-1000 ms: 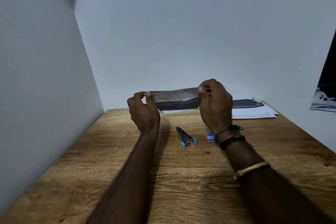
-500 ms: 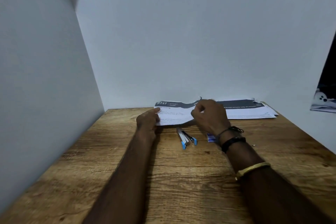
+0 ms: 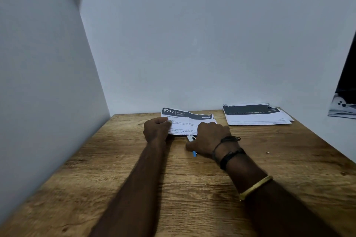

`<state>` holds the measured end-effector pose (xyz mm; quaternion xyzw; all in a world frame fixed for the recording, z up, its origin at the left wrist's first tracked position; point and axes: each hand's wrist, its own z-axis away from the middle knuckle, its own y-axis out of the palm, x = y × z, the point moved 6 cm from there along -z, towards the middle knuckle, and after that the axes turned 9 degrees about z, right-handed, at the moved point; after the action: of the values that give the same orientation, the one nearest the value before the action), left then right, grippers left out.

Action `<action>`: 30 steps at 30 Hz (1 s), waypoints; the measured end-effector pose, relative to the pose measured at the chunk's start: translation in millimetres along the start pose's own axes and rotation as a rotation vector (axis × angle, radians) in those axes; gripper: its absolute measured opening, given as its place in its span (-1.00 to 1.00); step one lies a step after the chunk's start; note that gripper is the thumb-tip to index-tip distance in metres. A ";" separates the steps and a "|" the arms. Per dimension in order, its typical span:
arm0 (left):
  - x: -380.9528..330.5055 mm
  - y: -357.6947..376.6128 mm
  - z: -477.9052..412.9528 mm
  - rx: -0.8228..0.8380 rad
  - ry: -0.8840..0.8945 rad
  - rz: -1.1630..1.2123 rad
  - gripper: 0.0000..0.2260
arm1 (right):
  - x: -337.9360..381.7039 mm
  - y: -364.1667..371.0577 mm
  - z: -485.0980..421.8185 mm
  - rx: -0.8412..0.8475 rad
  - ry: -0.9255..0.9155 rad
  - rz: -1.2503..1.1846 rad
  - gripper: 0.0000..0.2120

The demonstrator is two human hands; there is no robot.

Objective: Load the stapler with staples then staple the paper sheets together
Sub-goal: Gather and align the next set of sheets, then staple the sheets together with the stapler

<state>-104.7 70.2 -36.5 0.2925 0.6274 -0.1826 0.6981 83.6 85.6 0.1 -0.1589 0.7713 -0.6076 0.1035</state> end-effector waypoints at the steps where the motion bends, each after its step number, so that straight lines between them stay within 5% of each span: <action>1: 0.2 -0.2 0.2 0.001 0.001 0.002 -0.88 | 0.9 1.1 -0.1 -0.009 -0.006 -0.002 -0.57; 9: -3.3 10.5 5.2 0.165 -0.001 -0.017 -0.70 | -10.9 3.7 -11.9 0.242 -0.010 -0.381 -0.62; 16: -2.7 4.7 0.2 0.105 0.026 -0.036 -0.87 | -23.9 -0.5 -15.0 0.243 0.150 -0.887 -0.72; 24: -4.8 6.5 -2.0 0.138 0.012 -0.014 -0.52 | -25.4 3.8 -11.6 0.653 0.069 -1.301 -0.78; 27: -1.4 7.6 -4.9 0.142 0.012 -0.009 -0.54 | -24.5 5.5 -12.9 0.635 0.104 -1.348 -0.76; 30: 2.0 8.0 -4.7 0.142 -0.007 0.048 -0.78 | -22.2 10.9 -16.7 0.513 0.170 -1.437 -0.77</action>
<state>-103.1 79.6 -37.2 0.3557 0.6031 -0.2111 0.6821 97.0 111.2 -7.2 -0.5450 0.3185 -0.6957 -0.3428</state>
